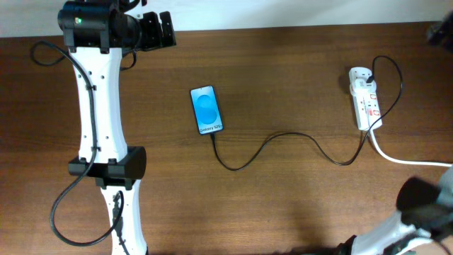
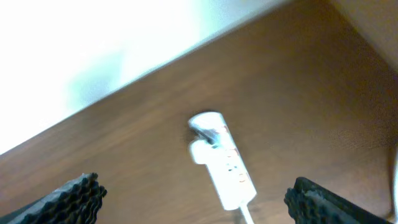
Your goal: Plug charger to phone and switch on socket
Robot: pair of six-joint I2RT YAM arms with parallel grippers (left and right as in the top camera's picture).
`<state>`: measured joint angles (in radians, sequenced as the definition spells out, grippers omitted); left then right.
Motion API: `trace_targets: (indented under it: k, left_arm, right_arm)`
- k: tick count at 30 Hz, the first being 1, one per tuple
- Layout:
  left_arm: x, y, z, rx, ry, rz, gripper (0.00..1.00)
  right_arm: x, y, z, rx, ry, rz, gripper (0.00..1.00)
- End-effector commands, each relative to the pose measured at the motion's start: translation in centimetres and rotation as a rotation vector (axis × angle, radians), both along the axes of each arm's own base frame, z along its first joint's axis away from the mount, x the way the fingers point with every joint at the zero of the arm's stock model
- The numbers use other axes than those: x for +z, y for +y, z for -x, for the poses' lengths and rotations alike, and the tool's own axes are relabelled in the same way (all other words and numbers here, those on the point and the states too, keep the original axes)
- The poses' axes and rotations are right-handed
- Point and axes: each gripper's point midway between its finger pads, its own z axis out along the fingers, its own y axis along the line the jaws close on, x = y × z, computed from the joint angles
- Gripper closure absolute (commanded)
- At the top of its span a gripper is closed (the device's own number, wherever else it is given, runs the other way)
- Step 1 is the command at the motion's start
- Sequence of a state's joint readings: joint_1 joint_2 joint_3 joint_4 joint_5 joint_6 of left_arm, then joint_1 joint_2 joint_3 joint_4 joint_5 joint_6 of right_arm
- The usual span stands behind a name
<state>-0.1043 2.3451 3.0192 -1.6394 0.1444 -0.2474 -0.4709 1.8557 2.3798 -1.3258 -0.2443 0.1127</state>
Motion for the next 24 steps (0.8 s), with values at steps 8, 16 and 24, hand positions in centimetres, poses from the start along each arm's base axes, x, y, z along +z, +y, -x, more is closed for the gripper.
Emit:
trace_targets:
  k: [8,16,24]
  left_arm:
    - [0.7,0.3,0.2,0.001,-0.02,-0.012,0.01]
    - [0.7,0.3,0.2,0.001,-0.02,-0.012,0.01]
    - [0.7,0.3,0.2,0.001,-0.02,-0.012,0.01]
  right_arm:
    - [5.4,14.3,9.4,0.313,0.001,0.027,0.02]
    - [4.0,16.5,11.0,0.378,0.083,-0.006,0.01]
    - [4.8,19.5,11.2,0.654,0.008,0.025,0.02]
